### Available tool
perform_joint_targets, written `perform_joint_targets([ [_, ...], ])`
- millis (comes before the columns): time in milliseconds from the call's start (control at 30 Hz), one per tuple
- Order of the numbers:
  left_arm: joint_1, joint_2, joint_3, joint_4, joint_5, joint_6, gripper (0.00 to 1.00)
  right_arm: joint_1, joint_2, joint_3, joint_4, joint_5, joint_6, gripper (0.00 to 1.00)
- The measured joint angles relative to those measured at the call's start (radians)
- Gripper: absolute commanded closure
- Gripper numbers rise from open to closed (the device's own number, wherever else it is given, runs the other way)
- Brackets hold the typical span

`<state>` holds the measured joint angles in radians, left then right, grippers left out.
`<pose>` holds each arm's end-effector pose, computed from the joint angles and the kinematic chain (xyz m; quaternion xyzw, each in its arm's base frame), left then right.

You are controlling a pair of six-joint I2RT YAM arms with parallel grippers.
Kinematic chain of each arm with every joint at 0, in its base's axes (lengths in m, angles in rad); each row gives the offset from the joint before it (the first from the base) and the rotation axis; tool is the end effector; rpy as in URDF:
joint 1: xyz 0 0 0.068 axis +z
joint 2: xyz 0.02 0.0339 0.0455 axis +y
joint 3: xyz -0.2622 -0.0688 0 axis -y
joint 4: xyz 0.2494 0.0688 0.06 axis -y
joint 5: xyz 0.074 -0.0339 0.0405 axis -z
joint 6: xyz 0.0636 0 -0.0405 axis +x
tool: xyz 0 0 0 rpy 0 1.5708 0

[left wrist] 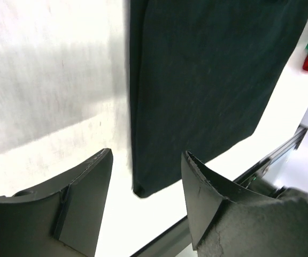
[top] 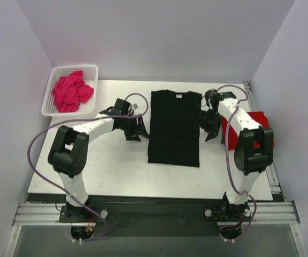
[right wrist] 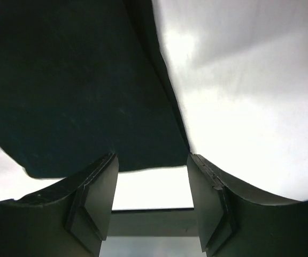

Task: Fold and stack the t-shirts
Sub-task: Fold the folded rectangular tshirt in 1/3 of the way, then grab one side of the 2/3 rectangular tshirt with both arms

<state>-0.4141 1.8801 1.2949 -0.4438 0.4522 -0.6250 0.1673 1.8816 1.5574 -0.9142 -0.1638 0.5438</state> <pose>0.3628 -0.1898 0.1631 -0.0392 0.9401 -0.3170 0.1191 0.3930 0.0769 0.2113 0.1706 0.9681 0.1330 0.1265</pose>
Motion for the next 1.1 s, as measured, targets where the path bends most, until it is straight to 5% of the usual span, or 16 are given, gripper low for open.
perform_joint_targets([
  [400, -0.153, -0.092, -0.258, 0.072, -0.047, -0.026, 0.36, 0.050, -0.262, -0.585, 0.236, -0.106, 0.040, 0.52],
  [733, -0.177, -0.115, -0.274, 0.071, -0.094, -0.044, 0.37, 0.050, -0.278, -0.687, 0.339, -0.106, 0.055, 0.60],
  [1100, -0.194, -0.128, -0.287, 0.068, -0.132, -0.045, 0.46, 0.050, -0.253, -0.708, 0.379, -0.108, 0.057, 0.82],
])
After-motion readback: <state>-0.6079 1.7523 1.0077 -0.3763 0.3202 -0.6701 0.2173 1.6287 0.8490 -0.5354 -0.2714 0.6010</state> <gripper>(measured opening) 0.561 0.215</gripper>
